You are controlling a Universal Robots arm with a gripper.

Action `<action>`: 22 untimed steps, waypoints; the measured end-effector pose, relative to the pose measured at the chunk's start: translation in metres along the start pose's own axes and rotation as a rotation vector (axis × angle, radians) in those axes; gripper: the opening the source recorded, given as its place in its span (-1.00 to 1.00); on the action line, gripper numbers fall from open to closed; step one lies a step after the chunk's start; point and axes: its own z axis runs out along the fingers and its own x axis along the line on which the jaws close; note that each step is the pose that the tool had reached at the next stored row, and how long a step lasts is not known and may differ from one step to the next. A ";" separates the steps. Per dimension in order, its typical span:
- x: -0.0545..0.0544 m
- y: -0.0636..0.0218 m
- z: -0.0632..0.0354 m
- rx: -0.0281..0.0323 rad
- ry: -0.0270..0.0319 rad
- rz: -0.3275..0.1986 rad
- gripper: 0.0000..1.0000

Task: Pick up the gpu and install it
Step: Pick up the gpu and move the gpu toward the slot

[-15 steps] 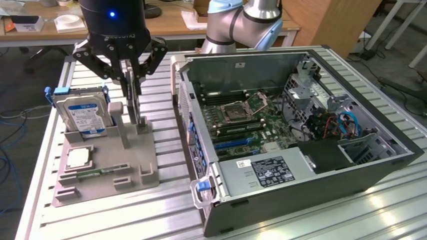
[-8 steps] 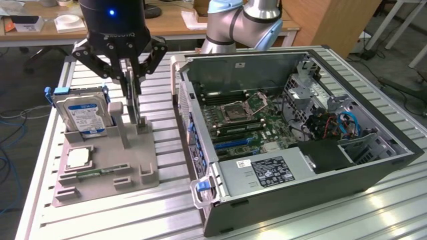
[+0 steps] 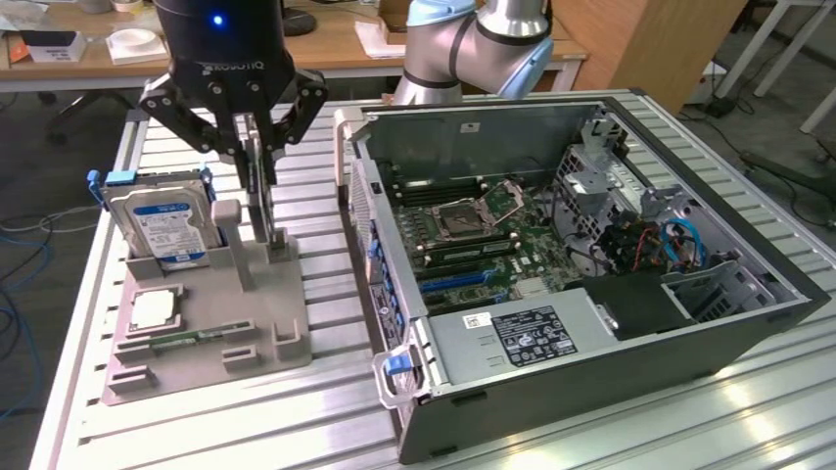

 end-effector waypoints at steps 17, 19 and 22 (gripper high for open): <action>0.000 0.0002 -0.0092 0.0098 0.0001 0.000 -0.47; 0.000 0.0002 -0.0102 0.0100 0.0000 0.000 -0.47; 0.000 0.0003 -0.0123 0.0103 0.0001 0.000 -0.47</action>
